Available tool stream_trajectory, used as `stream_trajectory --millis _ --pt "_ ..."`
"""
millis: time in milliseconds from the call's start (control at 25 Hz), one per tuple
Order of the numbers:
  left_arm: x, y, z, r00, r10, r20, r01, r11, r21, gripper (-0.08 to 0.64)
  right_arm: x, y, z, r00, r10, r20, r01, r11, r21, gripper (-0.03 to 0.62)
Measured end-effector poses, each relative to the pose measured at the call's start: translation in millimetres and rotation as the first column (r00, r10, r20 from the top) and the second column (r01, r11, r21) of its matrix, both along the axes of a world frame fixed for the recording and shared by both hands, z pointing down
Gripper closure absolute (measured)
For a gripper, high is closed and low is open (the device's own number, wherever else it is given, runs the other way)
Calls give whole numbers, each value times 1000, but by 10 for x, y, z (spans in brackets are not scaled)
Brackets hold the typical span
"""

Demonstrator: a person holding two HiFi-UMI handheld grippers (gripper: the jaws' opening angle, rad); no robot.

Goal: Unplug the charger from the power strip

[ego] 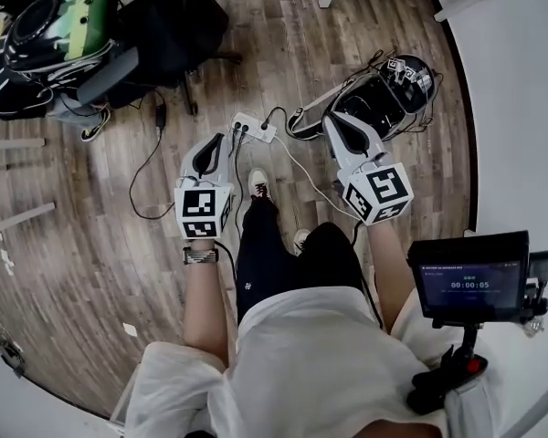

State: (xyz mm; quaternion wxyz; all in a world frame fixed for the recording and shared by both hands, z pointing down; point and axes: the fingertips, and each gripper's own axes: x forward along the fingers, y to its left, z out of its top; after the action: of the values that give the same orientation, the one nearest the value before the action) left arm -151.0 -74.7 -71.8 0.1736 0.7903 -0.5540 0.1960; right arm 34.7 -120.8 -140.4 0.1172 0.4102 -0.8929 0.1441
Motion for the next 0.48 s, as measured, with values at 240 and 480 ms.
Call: stream_trajectory --millis 240,480 --pt "-106 -103 693 1000 0 -31 0 1000 -7 544 -239 -65 682 998 -62 -10 62 998 19 591" --pt "14 -238 1501 999 30 -40 -31 999 -24 534 -239 -150 1559 998 -65 -8 65 998 -19 591"
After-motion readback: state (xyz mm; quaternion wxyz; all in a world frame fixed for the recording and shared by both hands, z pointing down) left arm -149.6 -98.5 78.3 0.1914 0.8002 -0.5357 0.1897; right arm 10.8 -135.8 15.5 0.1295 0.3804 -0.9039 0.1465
